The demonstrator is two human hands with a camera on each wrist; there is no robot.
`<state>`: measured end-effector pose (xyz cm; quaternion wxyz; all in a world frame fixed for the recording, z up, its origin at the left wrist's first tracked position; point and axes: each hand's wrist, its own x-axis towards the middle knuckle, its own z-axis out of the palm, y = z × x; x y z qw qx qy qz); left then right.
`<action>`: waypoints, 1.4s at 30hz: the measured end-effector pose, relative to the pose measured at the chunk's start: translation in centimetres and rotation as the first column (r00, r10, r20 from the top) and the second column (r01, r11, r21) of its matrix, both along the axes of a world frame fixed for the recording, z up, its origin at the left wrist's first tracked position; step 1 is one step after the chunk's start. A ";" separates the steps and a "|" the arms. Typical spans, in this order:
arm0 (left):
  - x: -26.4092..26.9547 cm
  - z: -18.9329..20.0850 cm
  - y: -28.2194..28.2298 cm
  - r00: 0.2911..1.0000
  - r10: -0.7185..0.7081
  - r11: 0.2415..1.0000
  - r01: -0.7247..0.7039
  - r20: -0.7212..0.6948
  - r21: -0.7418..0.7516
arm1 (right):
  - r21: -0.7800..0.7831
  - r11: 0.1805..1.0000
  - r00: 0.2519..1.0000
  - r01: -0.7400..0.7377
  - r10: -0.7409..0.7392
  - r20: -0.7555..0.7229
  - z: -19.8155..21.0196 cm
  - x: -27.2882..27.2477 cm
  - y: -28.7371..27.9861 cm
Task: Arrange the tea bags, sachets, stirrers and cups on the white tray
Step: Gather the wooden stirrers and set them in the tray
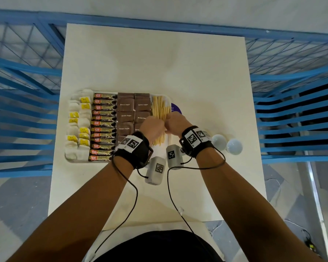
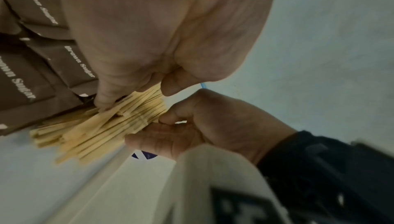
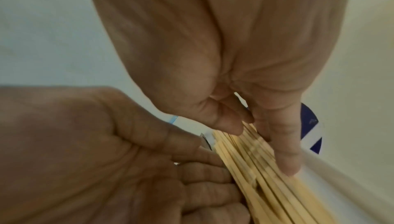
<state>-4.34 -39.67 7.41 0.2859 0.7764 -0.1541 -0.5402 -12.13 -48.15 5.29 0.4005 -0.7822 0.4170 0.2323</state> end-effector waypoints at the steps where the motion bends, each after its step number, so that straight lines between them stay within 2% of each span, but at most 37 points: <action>1: 0.2 -0.7 0.0 1.000 0.023 1.000 -0.023 -0.010 -0.002 | -0.029 0.998 0.998 0.063 -0.063 -0.004 -0.1 0.1 -0.2; 3: 0.2 -1.2 0.3 0.998 0.010 0.999 -0.007 0.056 -0.049 | -0.151 0.988 1.000 0.024 -0.022 0.021 -0.3 0.1 -0.1; 6: 0.5 -0.9 0.8 0.982 -0.128 0.989 0.136 0.136 -0.053 | -0.201 0.979 0.999 0.039 -0.035 0.021 -0.6 -0.4 -0.2; 10: 1.2 -1.8 2.1 0.908 -0.226 0.944 0.293 0.352 -0.150 | -0.245 0.930 0.948 0.273 -0.218 0.230 -1.3 -0.9 -0.8; 11: 1.2 -2.3 2.5 0.838 -0.290 0.909 0.393 0.463 -0.142 | -0.247 0.914 0.925 0.322 -0.248 0.288 -1.4 -0.8 -1.0; 12: 1.1 -2.5 3.0 0.713 -0.381 0.853 0.516 0.588 -0.073 | -0.248 0.904 0.905 0.347 -0.254 0.342 -1.5 -0.6 -1.3; 14: 0.7 -3.2 3.7 0.367 -0.546 0.694 0.701 0.753 0.162 | -0.274 0.912 0.900 0.306 -0.183 0.396 -1.7 0.2 -2.0; 15: 0.4 -3.4 3.9 0.244 -0.592 0.632 0.731 0.768 0.256 | -0.292 0.920 0.909 0.263 -0.135 0.394 -1.8 0.6 -2.2; 16: 0.2 -3.7 4.0 0.172 -0.613 0.595 0.743 0.771 0.307 | -0.314 0.925 0.923 0.213 -0.085 0.376 -2.0 1.0 -2.4; 18: -0.1 -4.5 3.9 0.112 -0.597 0.571 0.754 0.794 0.324 | -0.351 0.930 0.950 0.105 0.011 0.312 -2.4 1.6 -2.7; 21: -0.3 -5.0 3.7 0.085 -0.581 0.577 0.744 0.810 0.336 | -0.345 0.939 0.965 -0.002 0.092 0.247 -2.8 1.7 -2.8; 22: -0.3 -5.0 3.6 0.102 -0.573 0.594 0.736 0.813 0.326 | -0.336 0.942 0.958 0.024 0.074 0.277 -2.8 1.4 -2.8; 25: -0.4 -5.3 3.5 0.133 -0.566 0.613 0.727 0.813 0.308 | -0.317 0.921 0.913 0.227 -0.088 0.399 -2.8 0.0 -3.2; 27: -0.4 -5.6 3.4 0.123 -0.560 0.605 0.736 0.820 0.303 | -0.328 0.906 0.911 0.267 -0.126 0.394 -2.8 -0.7 -3.6; 33: -1.1 -6.1 3.4 0.123 -0.556 0.598 0.746 0.822 0.294 | -0.351 0.936 0.966 0.025 0.069 0.251 -3.3 -0.4 -3.6; 38: -0.9 -6.4 3.5 0.156 -0.557 0.618 0.734 0.816 0.281 | -0.433 0.901 0.952 0.020 0.115 0.283 -3.1 1.6 -3.7; 42: -1.0 -6.8 3.9 0.172 -0.550 0.616 0.744 0.817 0.258 | -0.456 0.883 0.949 -0.111 0.231 0.216 -3.0 3.5 -3.4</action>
